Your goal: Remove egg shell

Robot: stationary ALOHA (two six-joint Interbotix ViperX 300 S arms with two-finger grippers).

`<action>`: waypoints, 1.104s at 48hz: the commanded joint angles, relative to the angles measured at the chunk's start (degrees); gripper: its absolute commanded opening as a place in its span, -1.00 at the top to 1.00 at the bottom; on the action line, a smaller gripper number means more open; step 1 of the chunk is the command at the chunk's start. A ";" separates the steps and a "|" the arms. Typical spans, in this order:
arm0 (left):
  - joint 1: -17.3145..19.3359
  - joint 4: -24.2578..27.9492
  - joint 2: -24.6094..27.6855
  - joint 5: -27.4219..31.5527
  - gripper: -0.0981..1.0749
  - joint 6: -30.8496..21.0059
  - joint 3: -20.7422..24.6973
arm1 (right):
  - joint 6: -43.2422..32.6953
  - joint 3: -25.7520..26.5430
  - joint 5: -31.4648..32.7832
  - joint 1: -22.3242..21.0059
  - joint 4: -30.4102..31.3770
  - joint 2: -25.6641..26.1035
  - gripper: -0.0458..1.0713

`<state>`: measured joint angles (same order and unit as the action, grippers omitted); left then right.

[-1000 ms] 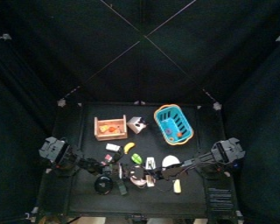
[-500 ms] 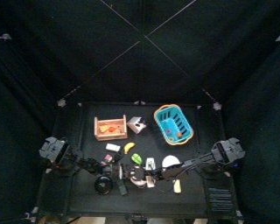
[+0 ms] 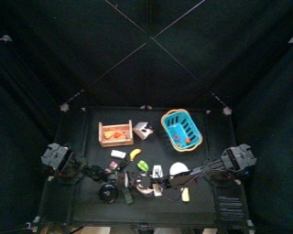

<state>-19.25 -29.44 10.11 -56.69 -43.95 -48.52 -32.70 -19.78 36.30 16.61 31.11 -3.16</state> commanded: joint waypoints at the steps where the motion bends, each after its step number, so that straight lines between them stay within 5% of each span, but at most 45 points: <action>1: 0.18 0.18 -0.88 -0.44 -0.18 0.26 0.09 | -0.09 0.44 -0.18 -0.09 -0.18 1.49 -0.17; 53: 0.18 0.26 -2.46 -0.44 -0.18 0.18 -1.93 | 0.09 -0.44 0.62 0.26 -2.29 1.49 -0.16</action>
<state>-19.25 -29.36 9.05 -56.69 -43.95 -50.89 -32.52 -20.74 37.09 16.79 28.83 -3.25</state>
